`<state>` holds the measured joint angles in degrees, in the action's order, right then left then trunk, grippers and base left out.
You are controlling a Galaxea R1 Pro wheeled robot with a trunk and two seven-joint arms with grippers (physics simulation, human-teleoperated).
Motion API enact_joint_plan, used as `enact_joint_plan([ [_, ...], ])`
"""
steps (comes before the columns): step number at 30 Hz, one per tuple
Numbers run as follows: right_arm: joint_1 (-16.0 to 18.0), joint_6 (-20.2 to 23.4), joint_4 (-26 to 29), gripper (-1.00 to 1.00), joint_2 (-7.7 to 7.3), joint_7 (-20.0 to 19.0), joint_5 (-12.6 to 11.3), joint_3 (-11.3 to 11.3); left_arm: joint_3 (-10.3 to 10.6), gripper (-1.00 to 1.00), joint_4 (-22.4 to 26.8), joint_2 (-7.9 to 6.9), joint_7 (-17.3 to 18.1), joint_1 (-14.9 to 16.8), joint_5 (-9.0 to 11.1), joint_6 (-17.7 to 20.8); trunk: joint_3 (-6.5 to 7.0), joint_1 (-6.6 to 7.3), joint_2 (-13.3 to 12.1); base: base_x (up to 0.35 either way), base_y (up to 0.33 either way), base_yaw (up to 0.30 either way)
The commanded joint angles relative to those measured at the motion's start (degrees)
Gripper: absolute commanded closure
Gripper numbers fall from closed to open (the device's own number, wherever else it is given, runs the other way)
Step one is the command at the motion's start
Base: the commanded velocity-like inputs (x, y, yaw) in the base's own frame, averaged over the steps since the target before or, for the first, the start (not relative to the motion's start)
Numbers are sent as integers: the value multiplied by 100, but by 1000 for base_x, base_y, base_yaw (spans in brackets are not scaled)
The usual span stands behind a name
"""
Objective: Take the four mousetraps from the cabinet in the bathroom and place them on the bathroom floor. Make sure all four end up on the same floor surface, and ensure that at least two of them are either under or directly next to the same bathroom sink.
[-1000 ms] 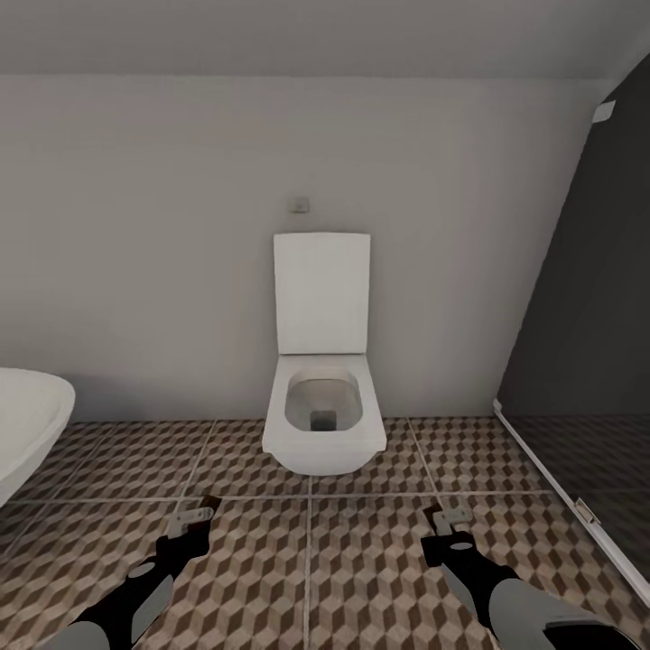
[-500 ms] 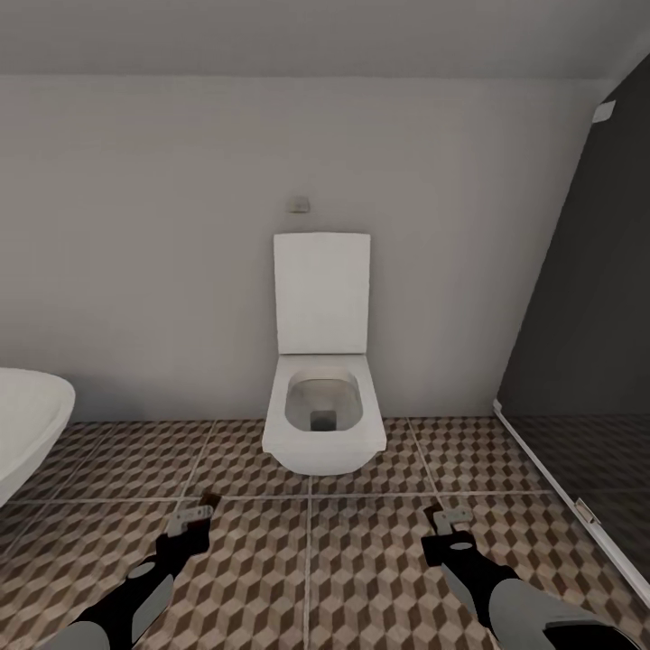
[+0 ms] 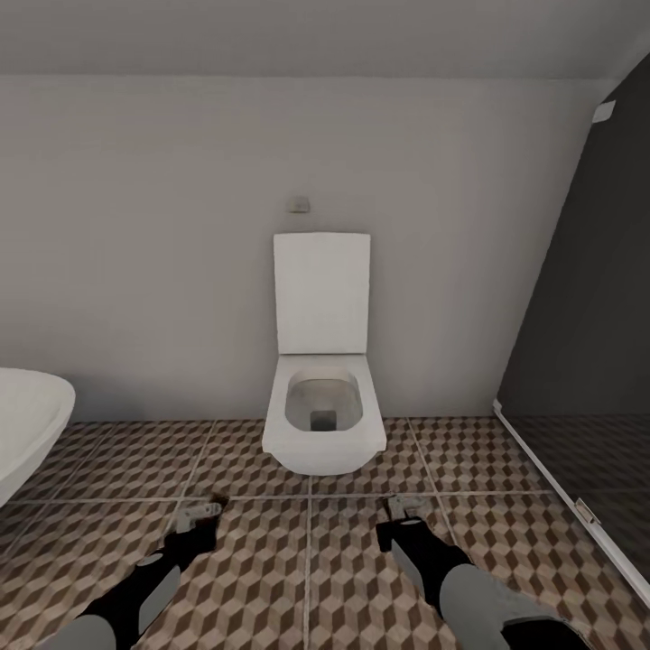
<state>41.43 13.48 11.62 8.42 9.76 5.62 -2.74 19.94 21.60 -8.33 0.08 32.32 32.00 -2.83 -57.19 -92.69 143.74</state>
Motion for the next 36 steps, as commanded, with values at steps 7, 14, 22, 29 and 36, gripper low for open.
enact_joint_plan([
  [7,144,-135,40,100,37,17,20,4,40,100,61,-22,9,49,-51,463,-6,1,2,0,0,0],
  [14,155,-192,12,100,32,17,19,6,1,100,126,-87,20,47,-177,366,-6,1,2,0,0,0],
  [22,155,-197,-2,100,-27,17,2,23,-19,100,134,-157,-6,46,-192,226,-6,1,2,0,0,0],
  [29,158,-197,-2,100,-36,17,8,197,-30,100,134,-50,-23,46,-191,299,-6,1,2,0,0,0],
  [36,156,-194,-2,100,-43,17,9,226,-26,100,127,32,-153,46,-186,309,-72,-7,6,0,0,0],
])
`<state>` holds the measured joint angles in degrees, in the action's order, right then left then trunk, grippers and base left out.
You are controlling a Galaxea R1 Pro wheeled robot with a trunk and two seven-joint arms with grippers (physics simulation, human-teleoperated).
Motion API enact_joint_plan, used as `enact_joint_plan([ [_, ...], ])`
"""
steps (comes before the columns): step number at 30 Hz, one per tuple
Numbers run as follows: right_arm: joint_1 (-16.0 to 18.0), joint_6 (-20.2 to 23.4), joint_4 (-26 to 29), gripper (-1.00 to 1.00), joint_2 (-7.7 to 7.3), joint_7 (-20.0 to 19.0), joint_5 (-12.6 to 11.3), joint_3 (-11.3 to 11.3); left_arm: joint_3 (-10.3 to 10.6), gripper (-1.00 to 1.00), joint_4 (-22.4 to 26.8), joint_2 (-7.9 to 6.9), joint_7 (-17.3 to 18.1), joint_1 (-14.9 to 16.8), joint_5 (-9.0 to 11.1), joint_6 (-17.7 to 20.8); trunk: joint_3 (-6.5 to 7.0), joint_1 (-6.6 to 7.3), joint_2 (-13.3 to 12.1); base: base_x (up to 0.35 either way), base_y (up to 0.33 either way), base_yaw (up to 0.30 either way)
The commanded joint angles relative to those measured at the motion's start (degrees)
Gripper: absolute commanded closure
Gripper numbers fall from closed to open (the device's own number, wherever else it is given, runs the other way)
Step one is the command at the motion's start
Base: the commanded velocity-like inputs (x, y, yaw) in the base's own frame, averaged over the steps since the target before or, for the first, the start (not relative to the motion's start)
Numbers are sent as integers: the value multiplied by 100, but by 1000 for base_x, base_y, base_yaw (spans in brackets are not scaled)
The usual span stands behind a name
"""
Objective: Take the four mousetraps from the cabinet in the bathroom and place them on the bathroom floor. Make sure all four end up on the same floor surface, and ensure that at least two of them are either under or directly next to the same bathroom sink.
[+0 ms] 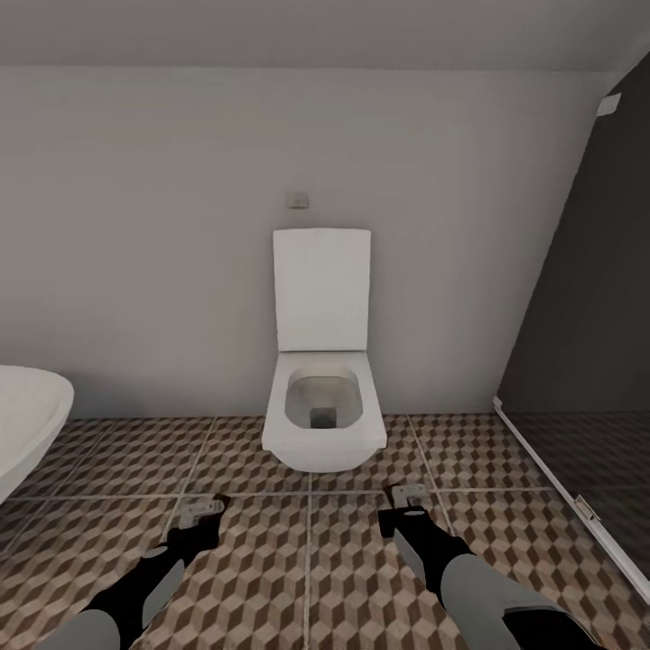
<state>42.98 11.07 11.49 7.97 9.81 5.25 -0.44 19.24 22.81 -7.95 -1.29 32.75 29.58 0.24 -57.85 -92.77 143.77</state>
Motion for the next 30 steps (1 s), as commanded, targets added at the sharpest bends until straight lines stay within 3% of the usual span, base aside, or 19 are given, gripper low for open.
enact_joint_plan([
  [1,1,53,12,100,0,12,45,-3,43,100,6,6,-35,3,56,4,-28,-1,4,0,0,0],
  [11,4,362,13,100,-51,12,38,18,66,100,-21,63,-122,3,111,33,-250,-27,17,0,0,0],
  [16,4,560,24,100,-58,12,41,25,67,100,-8,65,-250,3,94,257,-360,-40,24,0,0,0],
  [30,5,566,-1,100,-78,5,33,31,75,100,7,63,-441,3,70,301,-360,-40,24,0,0,0],
])
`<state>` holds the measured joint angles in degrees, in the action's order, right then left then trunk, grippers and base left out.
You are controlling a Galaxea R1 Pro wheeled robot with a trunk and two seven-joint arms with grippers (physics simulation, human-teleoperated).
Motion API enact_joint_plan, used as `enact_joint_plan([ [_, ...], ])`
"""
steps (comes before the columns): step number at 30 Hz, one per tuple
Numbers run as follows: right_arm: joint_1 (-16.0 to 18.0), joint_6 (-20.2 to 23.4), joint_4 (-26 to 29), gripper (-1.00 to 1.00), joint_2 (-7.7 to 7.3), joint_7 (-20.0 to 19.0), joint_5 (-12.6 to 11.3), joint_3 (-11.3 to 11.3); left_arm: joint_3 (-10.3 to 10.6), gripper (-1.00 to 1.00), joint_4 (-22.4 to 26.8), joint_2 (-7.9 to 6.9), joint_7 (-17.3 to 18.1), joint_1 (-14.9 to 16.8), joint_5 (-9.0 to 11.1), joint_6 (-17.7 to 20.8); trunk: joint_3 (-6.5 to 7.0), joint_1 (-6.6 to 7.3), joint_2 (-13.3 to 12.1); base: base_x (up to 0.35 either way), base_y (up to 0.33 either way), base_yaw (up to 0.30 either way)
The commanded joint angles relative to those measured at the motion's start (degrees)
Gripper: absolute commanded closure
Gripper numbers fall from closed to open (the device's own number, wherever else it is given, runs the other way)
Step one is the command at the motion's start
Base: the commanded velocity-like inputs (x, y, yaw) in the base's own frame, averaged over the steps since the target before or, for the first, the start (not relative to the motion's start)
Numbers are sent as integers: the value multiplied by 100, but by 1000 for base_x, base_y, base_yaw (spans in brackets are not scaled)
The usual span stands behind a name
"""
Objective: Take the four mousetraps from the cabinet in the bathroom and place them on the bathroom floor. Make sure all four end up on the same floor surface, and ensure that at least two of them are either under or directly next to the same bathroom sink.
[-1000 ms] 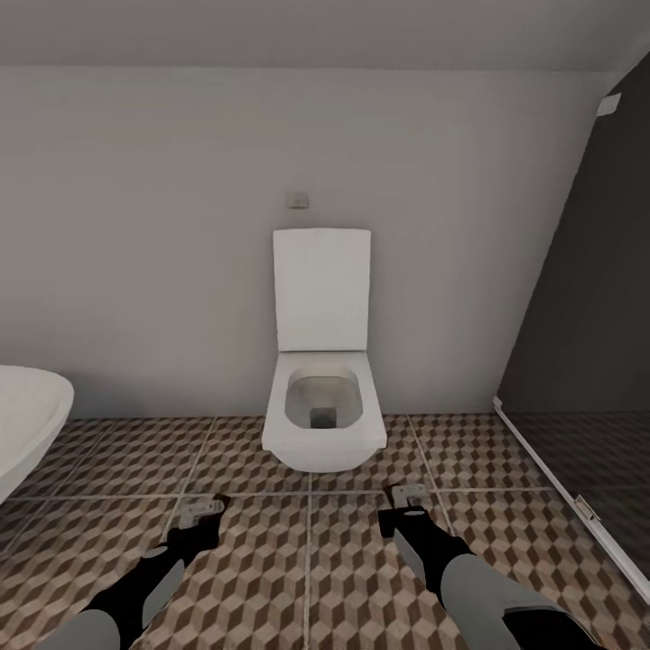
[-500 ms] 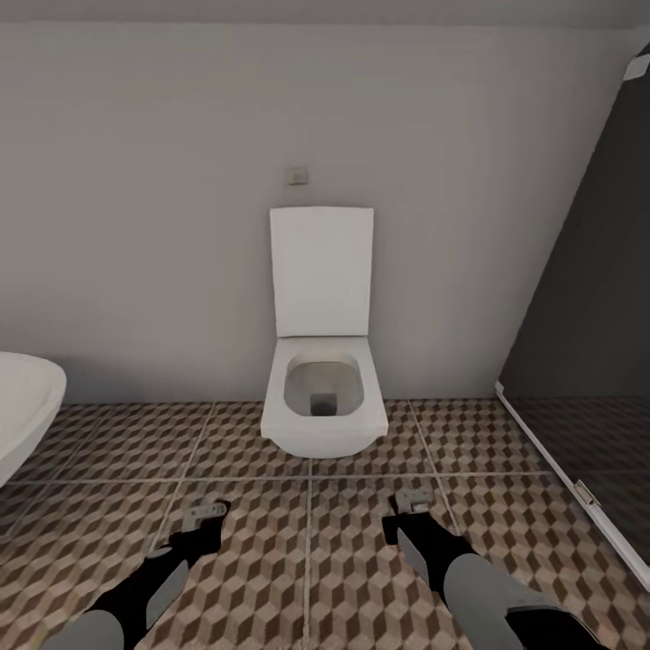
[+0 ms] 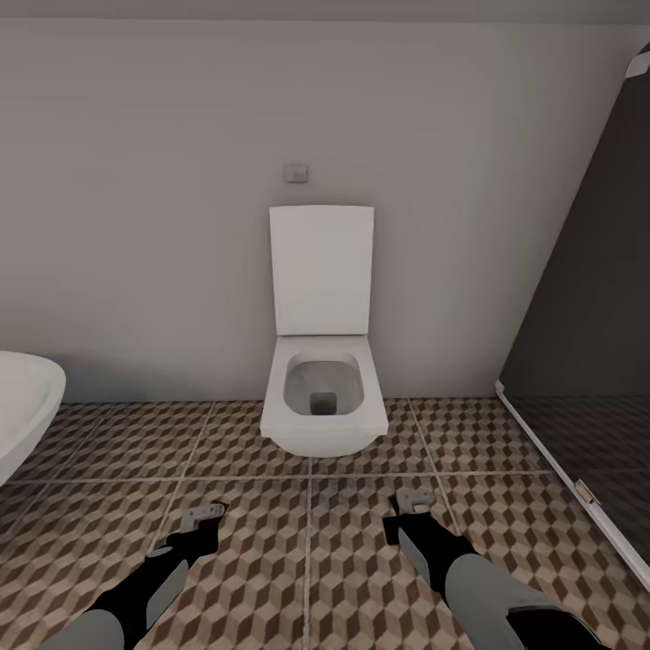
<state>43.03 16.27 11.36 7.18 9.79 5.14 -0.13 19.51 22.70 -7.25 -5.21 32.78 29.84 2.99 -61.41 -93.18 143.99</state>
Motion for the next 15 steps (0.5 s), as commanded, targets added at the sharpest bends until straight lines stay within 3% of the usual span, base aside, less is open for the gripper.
enact_joint_plan([
  [1,-1,35,3,100,-2,7,43,2,47,100,17,-6,-55,1,46,34,-5,1,2,0,0,0],
  [3,-3,22,-12,100,-26,4,41,-1,46,100,16,-5,-62,1,44,48,-27,-1,3,0,0,0],
  [8,-3,15,-176,100,-250,-57,36,87,50,100,15,-2,-55,1,33,44,-138,-14,10,0,0,0],
  [15,-5,71,-210,100,-278,-69,38,233,53,100,15,-4,-51,1,30,42,-293,-32,20,0,0,0],
])
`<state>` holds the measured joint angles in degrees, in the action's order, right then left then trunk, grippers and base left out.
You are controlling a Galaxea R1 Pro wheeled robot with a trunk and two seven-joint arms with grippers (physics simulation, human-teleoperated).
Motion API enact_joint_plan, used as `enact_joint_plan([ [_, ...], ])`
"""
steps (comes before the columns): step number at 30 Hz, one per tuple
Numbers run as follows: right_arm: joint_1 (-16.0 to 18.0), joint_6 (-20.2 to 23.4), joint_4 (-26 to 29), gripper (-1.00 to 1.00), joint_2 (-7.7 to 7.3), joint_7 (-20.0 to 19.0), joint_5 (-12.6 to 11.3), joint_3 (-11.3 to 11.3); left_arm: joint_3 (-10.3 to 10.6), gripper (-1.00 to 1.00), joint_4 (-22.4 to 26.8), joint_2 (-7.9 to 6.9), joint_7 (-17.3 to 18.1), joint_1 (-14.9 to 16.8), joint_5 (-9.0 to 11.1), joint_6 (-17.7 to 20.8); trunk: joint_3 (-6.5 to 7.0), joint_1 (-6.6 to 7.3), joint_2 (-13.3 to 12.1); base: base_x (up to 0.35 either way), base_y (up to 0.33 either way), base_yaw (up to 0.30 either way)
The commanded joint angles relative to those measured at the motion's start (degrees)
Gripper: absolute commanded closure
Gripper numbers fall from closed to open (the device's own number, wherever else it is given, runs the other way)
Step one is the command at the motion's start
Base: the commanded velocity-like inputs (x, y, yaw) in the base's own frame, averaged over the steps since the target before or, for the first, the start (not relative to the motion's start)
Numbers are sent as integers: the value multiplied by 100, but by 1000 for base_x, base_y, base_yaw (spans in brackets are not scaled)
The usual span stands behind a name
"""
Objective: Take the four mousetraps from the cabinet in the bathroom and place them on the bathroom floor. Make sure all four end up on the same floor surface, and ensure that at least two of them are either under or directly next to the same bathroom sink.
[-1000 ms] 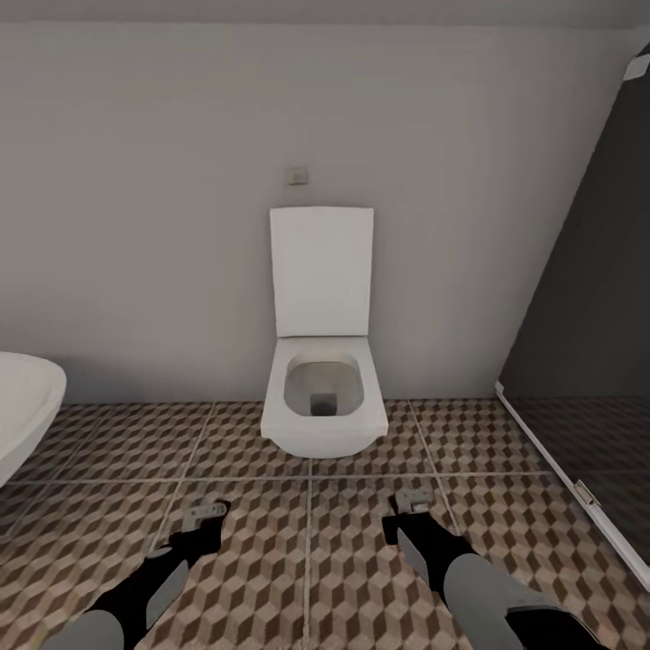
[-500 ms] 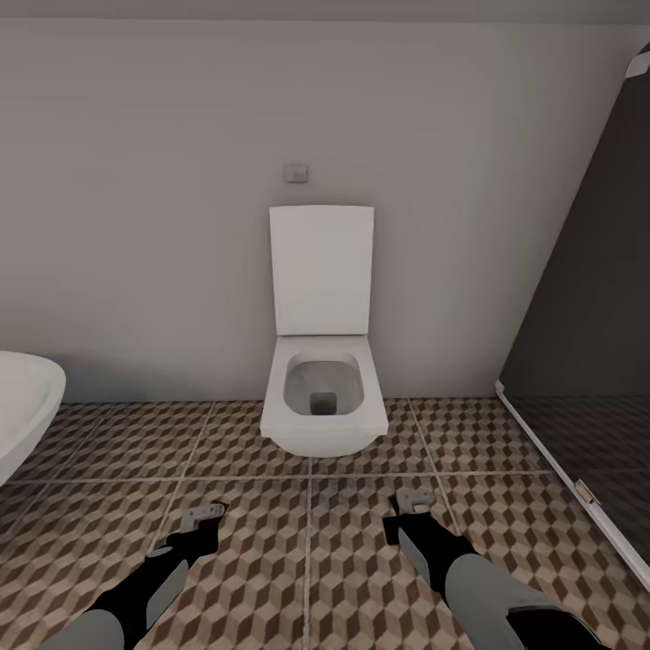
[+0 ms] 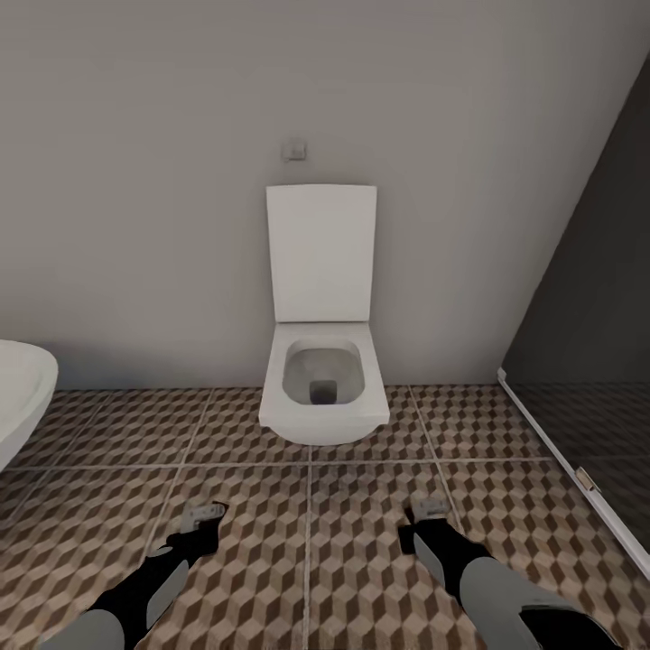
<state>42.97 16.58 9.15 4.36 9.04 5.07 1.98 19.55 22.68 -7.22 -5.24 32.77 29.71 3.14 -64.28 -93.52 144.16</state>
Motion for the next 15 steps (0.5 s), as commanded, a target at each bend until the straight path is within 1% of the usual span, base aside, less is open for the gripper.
enact_joint_plan([
  [1,1,80,10,100,3,4,43,29,49,100,17,-7,-49,1,44,46,-28,-1,4,0,0,0],
  [5,4,230,8,100,3,2,46,37,49,100,17,-4,-48,1,50,82,-116,-11,9,0,0,0],
  [9,2,219,8,100,9,2,51,38,49,100,17,-3,-30,1,52,93,-205,-22,14,0,0,0],
  [13,2,198,13,100,12,1,59,39,41,100,22,-2,-13,1,53,76,-205,-22,14,0,0,0],
  [15,1,197,15,100,12,1,60,39,41,100,24,0,-13,1,53,74,-249,-27,17,0,0,0],
])
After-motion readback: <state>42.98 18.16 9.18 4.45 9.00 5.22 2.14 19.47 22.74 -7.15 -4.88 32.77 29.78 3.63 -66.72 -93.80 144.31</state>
